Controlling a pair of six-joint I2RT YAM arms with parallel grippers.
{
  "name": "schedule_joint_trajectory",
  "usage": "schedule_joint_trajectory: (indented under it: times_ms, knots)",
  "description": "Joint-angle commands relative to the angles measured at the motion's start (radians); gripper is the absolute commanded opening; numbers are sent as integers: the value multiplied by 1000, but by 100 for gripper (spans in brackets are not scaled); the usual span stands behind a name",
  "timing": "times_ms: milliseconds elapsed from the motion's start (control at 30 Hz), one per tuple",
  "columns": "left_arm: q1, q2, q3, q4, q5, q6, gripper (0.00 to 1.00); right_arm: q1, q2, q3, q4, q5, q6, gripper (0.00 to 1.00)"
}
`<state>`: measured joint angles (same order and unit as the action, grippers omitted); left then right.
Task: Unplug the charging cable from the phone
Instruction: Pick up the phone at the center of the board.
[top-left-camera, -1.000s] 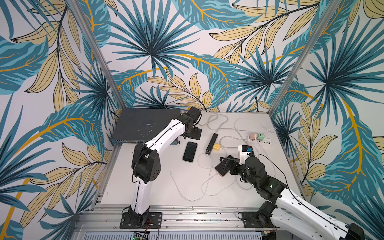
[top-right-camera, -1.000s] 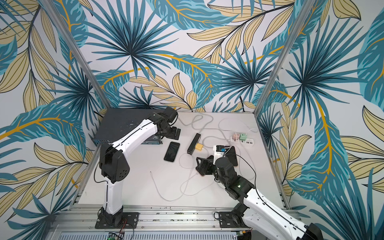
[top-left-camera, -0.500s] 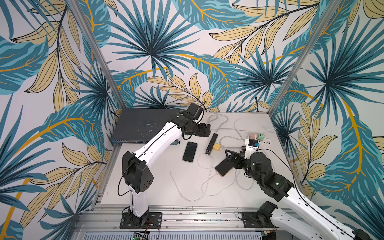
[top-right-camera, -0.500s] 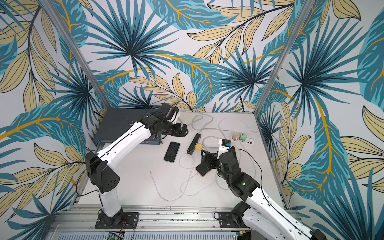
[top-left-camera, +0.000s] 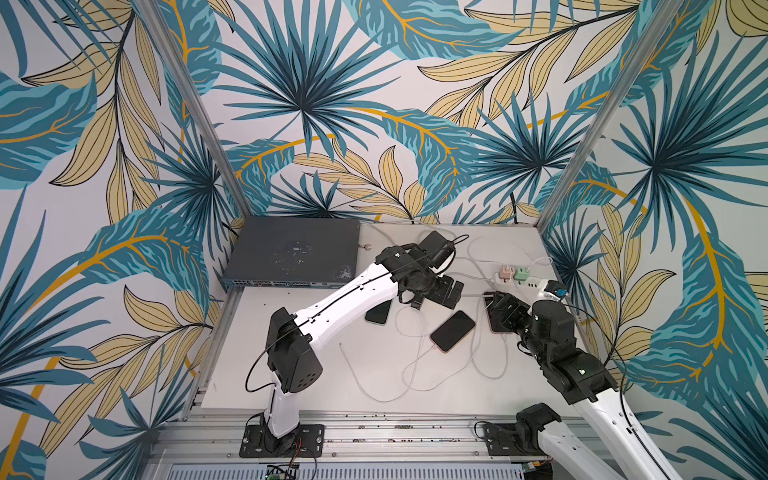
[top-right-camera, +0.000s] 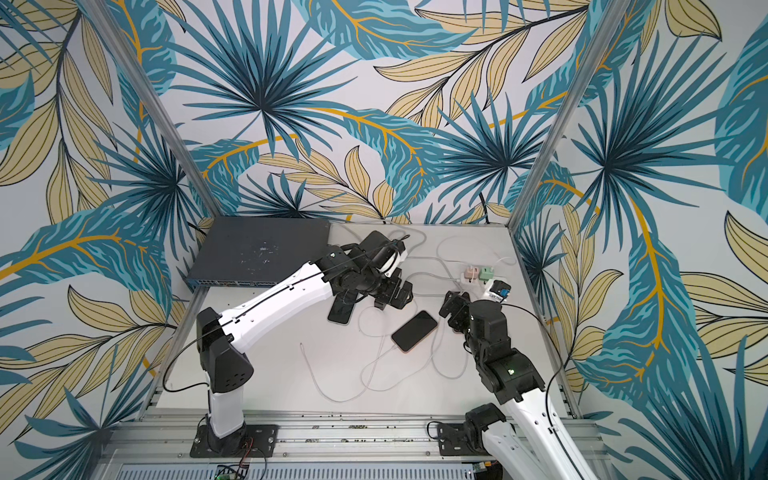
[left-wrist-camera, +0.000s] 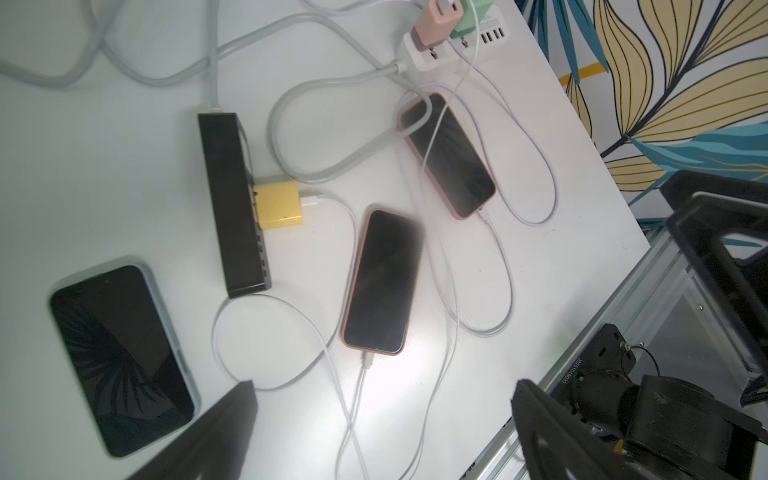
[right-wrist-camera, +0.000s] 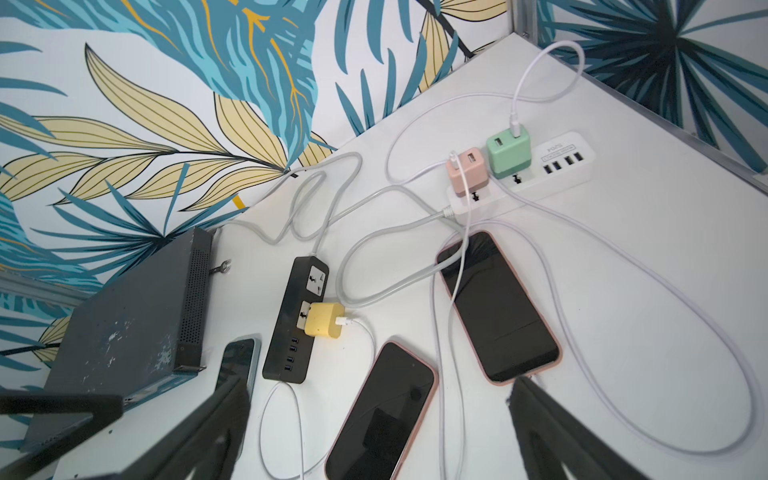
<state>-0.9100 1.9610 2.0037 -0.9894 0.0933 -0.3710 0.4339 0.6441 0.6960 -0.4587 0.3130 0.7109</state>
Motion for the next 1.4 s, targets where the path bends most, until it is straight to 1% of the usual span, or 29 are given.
schedule_joint_trajectory:
  times_ms: [0,167,300,367,567,900,1067,1367]
  knots:
    - [-34,67,52,-53,-35,49,100,-40,-26,-31,-49,-37,30,100]
    - [-56,167,139,-100,-56,92,100,-92,-65,-40,-71,-33,33,99]
    - [-58,263,212,-144,-38,153,100,-102,-141,-72,-97,13,51,100]
    - [-58,318,258,-178,-28,176,100,-103,-169,-92,-109,12,56,100]
    - [-58,396,278,-167,-36,198,100,-103,-212,-124,-127,2,64,100]
    - [-58,486,303,-130,-16,208,100,-103,-227,-156,-106,-37,69,99]
    - [-58,514,324,-119,-19,221,95,-104,-239,-169,-98,-47,73,100]
    - [-58,553,346,-110,-27,223,100,-103,-234,-180,-85,-64,66,99]
